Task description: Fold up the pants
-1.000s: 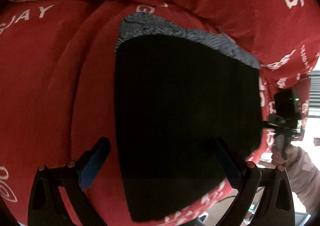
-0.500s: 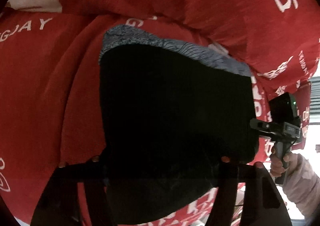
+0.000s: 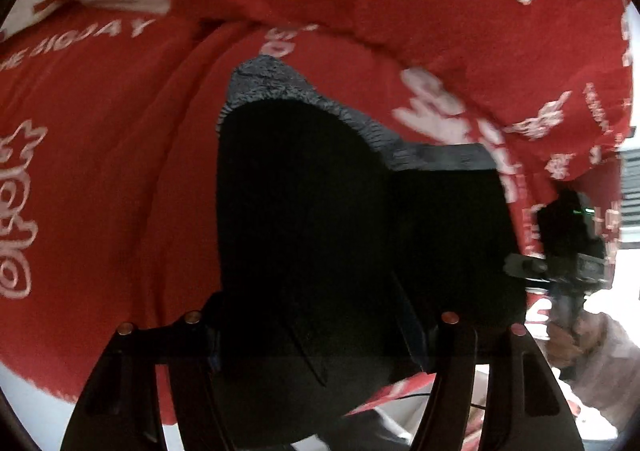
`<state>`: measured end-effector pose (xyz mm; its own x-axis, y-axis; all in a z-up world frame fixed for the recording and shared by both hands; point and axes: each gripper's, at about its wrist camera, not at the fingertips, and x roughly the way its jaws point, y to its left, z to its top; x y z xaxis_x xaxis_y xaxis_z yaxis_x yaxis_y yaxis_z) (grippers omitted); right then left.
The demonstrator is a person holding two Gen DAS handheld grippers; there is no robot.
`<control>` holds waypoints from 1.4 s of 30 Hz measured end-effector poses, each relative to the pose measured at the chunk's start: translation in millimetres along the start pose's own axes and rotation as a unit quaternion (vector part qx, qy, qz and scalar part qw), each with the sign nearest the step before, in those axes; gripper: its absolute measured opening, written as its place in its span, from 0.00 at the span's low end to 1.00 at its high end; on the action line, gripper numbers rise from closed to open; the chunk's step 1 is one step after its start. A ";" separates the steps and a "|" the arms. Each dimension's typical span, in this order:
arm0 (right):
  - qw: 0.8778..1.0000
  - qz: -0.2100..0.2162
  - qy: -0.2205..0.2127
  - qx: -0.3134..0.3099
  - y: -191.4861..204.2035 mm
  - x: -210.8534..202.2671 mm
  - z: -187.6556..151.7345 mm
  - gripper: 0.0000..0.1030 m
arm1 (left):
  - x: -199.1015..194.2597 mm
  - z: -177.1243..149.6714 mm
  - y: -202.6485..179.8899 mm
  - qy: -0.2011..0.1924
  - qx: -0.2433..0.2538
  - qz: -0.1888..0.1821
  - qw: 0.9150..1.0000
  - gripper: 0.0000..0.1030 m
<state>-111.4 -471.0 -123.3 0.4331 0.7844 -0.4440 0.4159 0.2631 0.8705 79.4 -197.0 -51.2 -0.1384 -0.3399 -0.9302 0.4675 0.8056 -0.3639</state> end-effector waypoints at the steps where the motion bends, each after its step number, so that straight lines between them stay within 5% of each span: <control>1: 1.000 -0.016 0.000 -0.001 -2.3 2.8 -2.4 0.49 | 11.2 -5.0 8.3 0.007 -0.005 0.041 0.999 0.66; 3: 0.996 -0.094 0.002 -0.008 -9.3 15.4 -4.5 0.52 | 22.2 -12.4 28.4 0.022 -0.023 0.083 0.996 0.85; 5: 0.986 -0.163 0.008 -0.018 -13.0 22.4 -3.9 0.65 | 24.5 -16.3 39.7 0.016 -0.049 0.105 0.993 0.96; 7: 0.969 -0.244 0.003 -0.032 -7.0 26.3 -3.8 0.82 | 18.2 -17.8 43.2 0.016 -0.072 0.132 0.989 0.96; 11: 0.939 -0.338 -0.007 -0.067 14.8 23.5 -8.5 0.88 | -5.8 -25.5 41.5 0.009 -0.083 0.205 0.975 0.96; 14: 0.921 -0.382 -0.007 -0.075 26.0 21.2 -12.7 0.89 | -31.2 -39.0 45.6 0.007 -0.097 0.208 0.973 0.96; 21: 0.911 -0.407 -0.007 -0.073 54.3 12.8 -41.0 0.89 | -77.2 -82.6 50.5 0.006 -0.102 0.218 0.971 0.96; 27: 0.917 -0.391 -0.027 -0.071 78.7 18.9 -68.4 0.95 | -88.5 -108.9 49.8 0.014 -0.114 0.174 0.978 0.99; 33: 0.922 -0.377 -0.062 -0.068 103.0 34.0 -95.4 1.00 | -105.3 -120.1 38.7 0.014 -0.071 0.175 0.982 0.99; 42: 0.898 -0.406 -0.116 -0.125 154.0 52.0 -113.5 1.00 | -138.4 -131.5 27.6 -0.014 -0.023 0.215 0.976 0.99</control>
<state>-115.6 -326.0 11.7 0.2364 0.1465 -0.9606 0.4894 0.8361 0.2479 -3.4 -63.9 61.3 0.0874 0.0224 -0.9959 0.4374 0.8973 0.0586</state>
